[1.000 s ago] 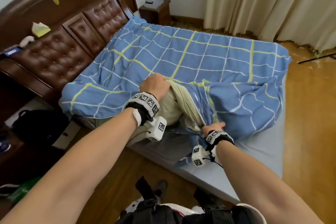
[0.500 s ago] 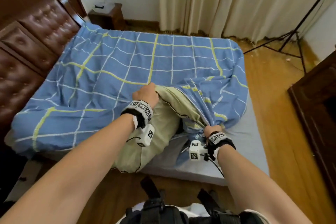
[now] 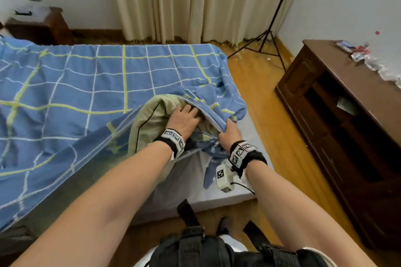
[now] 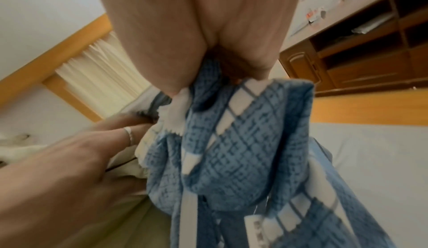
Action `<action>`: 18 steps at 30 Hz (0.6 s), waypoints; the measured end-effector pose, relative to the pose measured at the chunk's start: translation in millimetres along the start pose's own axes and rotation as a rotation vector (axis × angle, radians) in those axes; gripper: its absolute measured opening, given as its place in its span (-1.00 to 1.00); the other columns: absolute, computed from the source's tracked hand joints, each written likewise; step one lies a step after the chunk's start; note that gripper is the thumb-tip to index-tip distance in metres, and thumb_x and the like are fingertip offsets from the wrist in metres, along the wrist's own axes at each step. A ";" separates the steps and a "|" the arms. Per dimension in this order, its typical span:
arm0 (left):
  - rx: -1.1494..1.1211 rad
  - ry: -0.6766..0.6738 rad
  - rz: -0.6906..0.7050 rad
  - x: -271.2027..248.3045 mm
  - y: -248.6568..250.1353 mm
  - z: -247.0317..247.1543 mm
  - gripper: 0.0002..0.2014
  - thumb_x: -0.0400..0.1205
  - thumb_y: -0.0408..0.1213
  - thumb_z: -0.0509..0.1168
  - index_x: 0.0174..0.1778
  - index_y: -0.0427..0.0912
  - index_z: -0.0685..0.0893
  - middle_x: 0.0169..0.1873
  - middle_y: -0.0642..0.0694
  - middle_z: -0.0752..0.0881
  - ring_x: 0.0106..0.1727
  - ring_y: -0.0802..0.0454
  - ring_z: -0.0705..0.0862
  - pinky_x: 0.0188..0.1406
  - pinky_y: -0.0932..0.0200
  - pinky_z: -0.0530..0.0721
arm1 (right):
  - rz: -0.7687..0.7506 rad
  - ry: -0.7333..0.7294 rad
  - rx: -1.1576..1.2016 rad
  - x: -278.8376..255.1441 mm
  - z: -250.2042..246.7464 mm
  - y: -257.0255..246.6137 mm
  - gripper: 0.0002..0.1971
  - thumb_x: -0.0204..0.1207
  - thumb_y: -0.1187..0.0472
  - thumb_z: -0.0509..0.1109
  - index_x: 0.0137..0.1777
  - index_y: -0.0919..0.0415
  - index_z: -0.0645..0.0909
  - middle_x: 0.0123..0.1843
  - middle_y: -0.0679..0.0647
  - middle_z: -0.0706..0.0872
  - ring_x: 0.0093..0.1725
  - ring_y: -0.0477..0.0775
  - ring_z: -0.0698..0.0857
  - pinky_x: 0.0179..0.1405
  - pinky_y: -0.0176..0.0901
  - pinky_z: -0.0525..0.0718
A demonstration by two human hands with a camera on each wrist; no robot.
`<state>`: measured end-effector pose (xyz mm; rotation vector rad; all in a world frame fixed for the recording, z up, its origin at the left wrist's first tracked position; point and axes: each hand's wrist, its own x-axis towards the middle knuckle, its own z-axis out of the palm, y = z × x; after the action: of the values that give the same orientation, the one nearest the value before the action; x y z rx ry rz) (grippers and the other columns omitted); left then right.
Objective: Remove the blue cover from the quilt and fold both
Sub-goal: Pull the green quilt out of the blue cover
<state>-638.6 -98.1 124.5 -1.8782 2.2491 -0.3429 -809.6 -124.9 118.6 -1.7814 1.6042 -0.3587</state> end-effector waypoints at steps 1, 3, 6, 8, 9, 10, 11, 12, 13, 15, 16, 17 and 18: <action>-0.005 -0.028 -0.038 4.0 -0.1 -2.5 -0.72 0.66 -0.26 0.13 0.18 -0.04 0.70 0.24 -0.07 0.65 0.32 -0.16 0.54 0.21 -0.07 0.47 | -0.005 -0.020 -0.015 2.5 -3.0 1.9 -0.80 0.50 0.45 0.22 -0.02 0.17 0.34 -0.07 0.14 0.48 -0.09 0.16 0.47 -0.12 -0.16 0.40; -0.024 -0.069 -0.096 11.8 -1.6 -9.8 -0.75 0.65 -0.29 0.15 0.10 -0.08 0.73 0.11 -0.07 0.74 0.25 -0.15 0.63 0.20 -0.02 0.50 | -0.018 -0.051 -0.058 7.7 -4.9 7.5 -0.80 0.49 0.43 0.22 0.00 0.16 0.33 -0.11 0.11 0.47 -0.09 0.20 0.50 -0.15 -0.12 0.42; -0.155 -0.002 -0.197 24.3 -14.2 -24.4 -0.75 0.64 -0.34 0.15 0.05 -0.12 0.74 0.02 -0.13 0.78 0.10 -0.20 0.72 0.01 -0.01 0.62 | 0.034 -0.079 -0.071 19.6 0.7 20.4 -0.71 0.46 0.30 0.27 0.13 0.15 0.29 -0.03 0.18 0.58 -0.05 0.29 0.62 -0.13 -0.01 0.57; -0.214 0.067 -0.264 29.8 -27.3 -38.3 -0.74 0.63 -0.33 0.15 0.08 -0.10 0.73 -0.02 -0.13 0.79 0.04 -0.21 0.74 -0.10 0.01 0.63 | 0.117 -0.152 -0.032 30.0 9.9 29.6 -0.54 0.45 0.23 0.27 0.30 0.12 0.20 0.04 0.21 0.59 -0.03 0.32 0.67 -0.08 0.11 0.67; -0.216 0.078 -0.294 30.5 -33.4 -45.0 -0.73 0.63 -0.33 0.15 0.11 -0.08 0.72 -0.02 -0.12 0.79 0.04 -0.21 0.74 -0.12 0.03 0.62 | 0.158 -0.194 -0.007 39.5 17.0 38.4 -0.44 0.43 0.20 0.26 0.38 0.07 0.09 0.07 0.23 0.59 -0.01 0.36 0.69 -0.05 0.21 0.73; -0.223 0.081 -0.331 30.0 -39.9 -51.1 -0.71 0.62 -0.33 0.14 0.13 -0.06 0.72 -0.02 -0.12 0.79 0.04 -0.22 0.74 -0.11 0.04 0.62 | 0.183 -0.221 0.007 52.1 23.9 49.7 -0.36 0.40 0.18 0.25 0.41 0.01 0.01 0.10 0.27 0.60 0.00 0.40 0.70 -0.03 0.30 0.76; -0.239 0.081 -0.387 26.3 -45.8 -56.7 -0.69 0.60 -0.34 0.14 0.15 -0.04 0.72 -0.02 -0.12 0.79 0.04 -0.23 0.74 -0.09 0.03 0.63 | 0.182 -0.222 -0.001 65.5 29.8 60.2 -0.36 0.36 0.17 0.24 0.39 -0.01 0.01 0.12 0.32 0.62 0.00 0.43 0.71 -0.01 0.37 0.75; -0.265 0.086 -0.457 20.6 -53.1 -60.7 -0.67 0.59 -0.35 0.15 0.16 -0.02 0.72 -0.03 -0.14 0.79 0.03 -0.25 0.73 -0.07 0.01 0.63 | 0.160 -0.215 -0.022 76.7 32.1 66.4 -0.42 0.34 0.18 0.23 0.34 0.02 0.09 0.14 0.36 0.63 0.01 0.44 0.71 0.02 0.38 0.74; -0.290 0.100 -0.537 13.3 -60.4 -62.9 -0.66 0.59 -0.35 0.15 0.16 -0.01 0.73 -0.03 -0.16 0.79 0.03 -0.28 0.73 -0.07 -0.01 0.62 | 0.134 -0.205 -0.067 83.7 29.3 67.8 -0.49 0.34 0.22 0.23 0.31 0.06 0.19 0.14 0.38 0.64 0.03 0.44 0.70 0.07 0.32 0.72; -0.321 0.121 -0.724 -6.3 -74.3 -63.3 -0.66 0.59 -0.34 0.16 0.17 0.01 0.73 -0.01 -0.20 0.79 0.04 -0.33 0.71 -0.04 -0.04 0.61 | 0.067 -0.208 -0.185 85.7 13.4 61.1 -0.57 0.43 0.27 0.24 0.31 0.15 0.33 0.19 0.38 0.65 0.11 0.41 0.67 0.16 0.15 0.66; -0.331 0.122 -0.809 -17.1 -79.0 -62.4 -0.66 0.60 -0.32 0.15 0.18 0.02 0.73 0.02 -0.22 0.78 0.06 -0.34 0.70 -0.01 -0.05 0.61 | 0.046 -0.225 -0.207 89.1 9.0 61.7 -0.61 0.47 0.28 0.24 0.31 0.18 0.35 0.19 0.37 0.65 0.12 0.39 0.67 0.16 0.11 0.64; -0.343 0.118 -0.895 -28.0 -81.9 -61.5 -0.66 0.61 -0.30 0.14 0.20 0.02 0.72 0.05 -0.24 0.77 0.09 -0.34 0.70 0.02 -0.07 0.61 | 0.036 -0.251 -0.199 91.3 5.3 60.0 -0.66 0.50 0.28 0.23 0.27 0.19 0.34 0.17 0.37 0.66 0.08 0.37 0.66 0.14 0.10 0.64; -0.365 0.106 -0.974 -38.5 -83.4 -59.7 -0.67 0.62 -0.28 0.13 0.21 0.01 0.71 0.09 -0.24 0.77 0.11 -0.34 0.70 0.06 -0.08 0.62 | 0.020 -0.270 -0.174 93.5 2.6 57.6 -0.71 0.52 0.28 0.22 0.22 0.20 0.31 0.14 0.36 0.66 0.02 0.35 0.65 0.11 0.12 0.65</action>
<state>-570.8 -71.2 206.2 -3.1100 1.3212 -0.1513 -833.4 -212.1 56.1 -1.8506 1.4955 0.0335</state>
